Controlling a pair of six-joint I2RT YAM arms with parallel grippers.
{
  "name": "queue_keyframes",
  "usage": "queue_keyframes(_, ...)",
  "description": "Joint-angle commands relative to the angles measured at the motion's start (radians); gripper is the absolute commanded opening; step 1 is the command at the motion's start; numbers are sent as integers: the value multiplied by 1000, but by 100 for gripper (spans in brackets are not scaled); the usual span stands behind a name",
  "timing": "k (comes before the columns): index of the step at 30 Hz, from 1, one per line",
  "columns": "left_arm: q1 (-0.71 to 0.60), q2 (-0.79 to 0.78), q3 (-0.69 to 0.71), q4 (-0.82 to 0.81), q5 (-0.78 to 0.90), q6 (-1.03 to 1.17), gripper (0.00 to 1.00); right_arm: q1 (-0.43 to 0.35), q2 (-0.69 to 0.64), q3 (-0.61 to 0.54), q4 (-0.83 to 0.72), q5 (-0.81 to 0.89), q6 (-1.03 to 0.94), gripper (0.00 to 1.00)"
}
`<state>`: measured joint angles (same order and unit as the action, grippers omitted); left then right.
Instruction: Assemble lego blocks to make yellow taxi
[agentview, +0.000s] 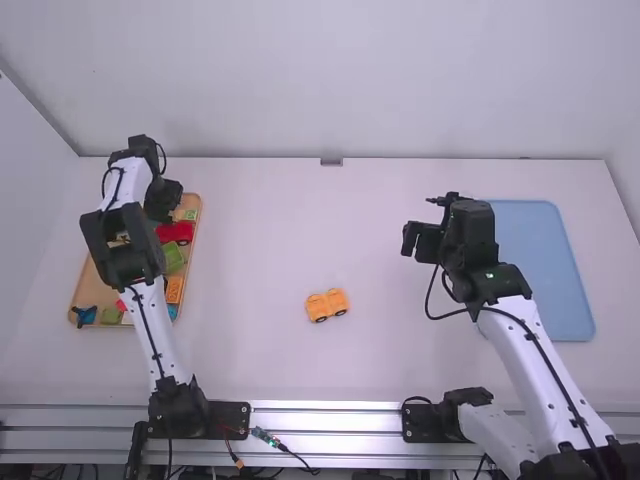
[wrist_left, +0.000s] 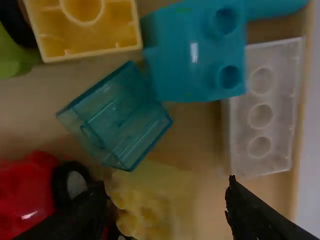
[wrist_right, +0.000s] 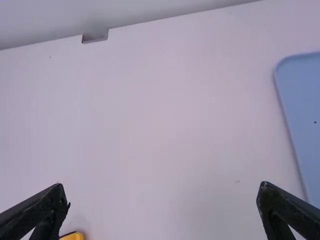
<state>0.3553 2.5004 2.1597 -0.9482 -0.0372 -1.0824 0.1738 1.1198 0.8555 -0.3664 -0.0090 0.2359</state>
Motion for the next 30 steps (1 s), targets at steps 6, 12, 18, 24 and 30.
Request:
queue_keyframes(6,-12,6,-8,3,3,-13,58,5,-15,32,-2,2,-1,100)
queue_keyframes(12,-14,6,-8,19,-2,-3,48,5,-14,32,-2,2,-1,100)
queue_keyframes(18,-15,6,-19,26,-5,-2,36,5,-15,32,-3,2,-1,100)
queue_keyframes(24,-14,6,-23,28,-6,-2,29,5,-15,32,-5,2,-1,100)
queue_keyframes(30,-11,5,-21,55,-5,-2,27,5,-15,32,-5,2,-1,100)
